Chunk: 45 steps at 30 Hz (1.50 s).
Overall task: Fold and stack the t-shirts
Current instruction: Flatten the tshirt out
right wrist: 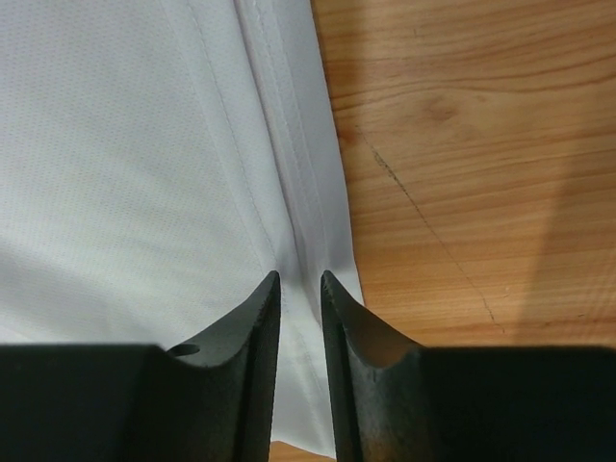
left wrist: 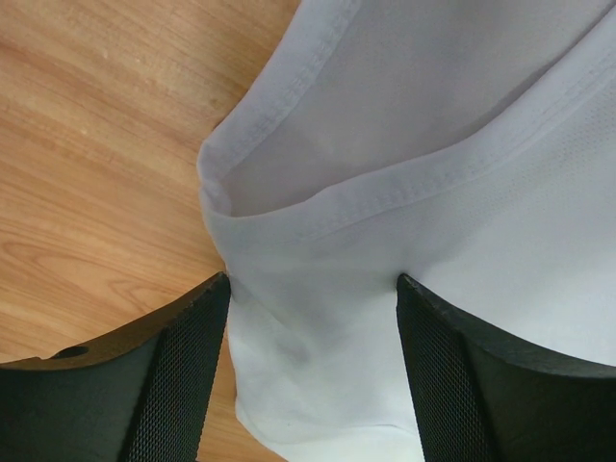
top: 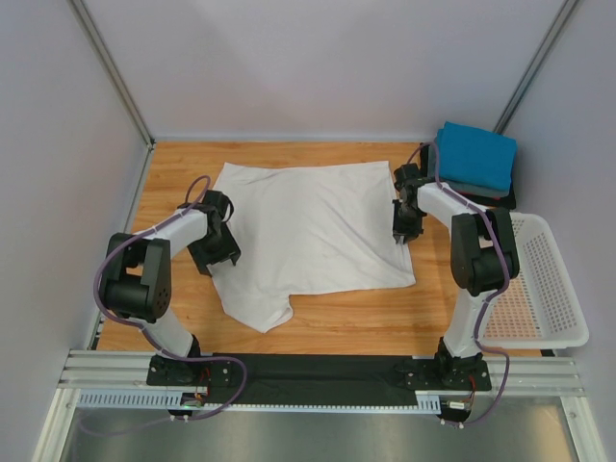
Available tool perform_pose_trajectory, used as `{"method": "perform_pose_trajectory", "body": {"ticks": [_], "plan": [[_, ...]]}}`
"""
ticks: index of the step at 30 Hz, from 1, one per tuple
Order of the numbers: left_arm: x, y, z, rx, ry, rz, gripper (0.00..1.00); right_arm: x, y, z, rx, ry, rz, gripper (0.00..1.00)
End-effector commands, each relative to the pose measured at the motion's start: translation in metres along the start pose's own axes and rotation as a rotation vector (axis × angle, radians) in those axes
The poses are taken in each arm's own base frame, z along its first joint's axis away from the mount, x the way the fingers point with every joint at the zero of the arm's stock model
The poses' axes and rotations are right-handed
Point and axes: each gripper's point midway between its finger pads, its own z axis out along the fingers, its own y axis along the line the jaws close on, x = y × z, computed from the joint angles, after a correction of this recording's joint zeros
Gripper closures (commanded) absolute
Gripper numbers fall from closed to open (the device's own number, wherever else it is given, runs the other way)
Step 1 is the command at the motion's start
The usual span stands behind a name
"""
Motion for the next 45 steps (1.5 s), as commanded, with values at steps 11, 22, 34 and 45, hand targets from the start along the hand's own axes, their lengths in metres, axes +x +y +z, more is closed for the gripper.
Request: {"method": "perform_pose_trajectory", "body": {"ticks": [11,22,34,45], "plan": [[-0.015,-0.008,-0.002,-0.005,-0.028,-0.010,0.24,-0.013,0.007,0.003,-0.018,-0.010,0.006,0.96],[-0.018,-0.003,-0.001,-0.039,-0.037,-0.012,0.24,-0.020,-0.010,-0.006,0.074,-0.046,-0.005,0.99],[-0.021,0.002,0.000,-0.070,-0.041,0.005,0.24,-0.027,-0.027,-0.015,0.147,-0.066,0.013,1.00],[-0.027,0.007,0.000,-0.084,-0.052,0.037,0.25,-0.012,-0.033,-0.009,0.166,-0.006,0.012,1.00]]}}
